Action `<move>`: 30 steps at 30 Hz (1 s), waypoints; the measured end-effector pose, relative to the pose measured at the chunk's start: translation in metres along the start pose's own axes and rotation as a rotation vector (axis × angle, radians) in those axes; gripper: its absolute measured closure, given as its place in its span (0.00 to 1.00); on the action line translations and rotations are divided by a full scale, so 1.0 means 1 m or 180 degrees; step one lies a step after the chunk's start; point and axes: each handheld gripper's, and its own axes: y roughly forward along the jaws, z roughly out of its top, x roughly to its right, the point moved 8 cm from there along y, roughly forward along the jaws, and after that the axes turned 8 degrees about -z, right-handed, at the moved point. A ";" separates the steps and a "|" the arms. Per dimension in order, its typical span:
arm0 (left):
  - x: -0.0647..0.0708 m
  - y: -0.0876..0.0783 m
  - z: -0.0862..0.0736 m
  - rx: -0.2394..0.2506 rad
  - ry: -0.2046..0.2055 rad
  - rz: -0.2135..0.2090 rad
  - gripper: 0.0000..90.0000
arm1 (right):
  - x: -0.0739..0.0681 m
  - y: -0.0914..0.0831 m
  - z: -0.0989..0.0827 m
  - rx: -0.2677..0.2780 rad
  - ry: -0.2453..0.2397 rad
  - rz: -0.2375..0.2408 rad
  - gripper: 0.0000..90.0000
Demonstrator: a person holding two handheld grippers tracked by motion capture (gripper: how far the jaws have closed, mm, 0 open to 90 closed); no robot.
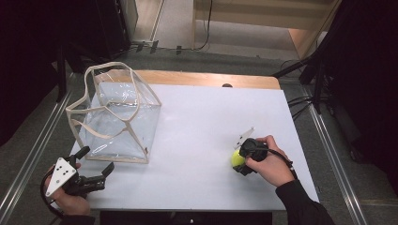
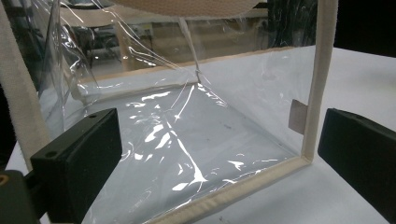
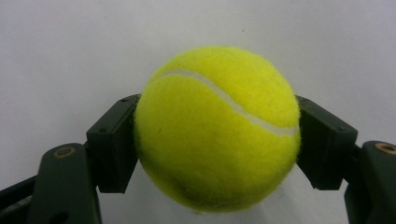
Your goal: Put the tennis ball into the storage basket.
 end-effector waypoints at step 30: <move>0.000 -0.001 0.000 0.0016 -0.0026 -0.0004 0.00 | -0.011 -0.012 0.048 0.0097 -0.0165 0.0145 0.27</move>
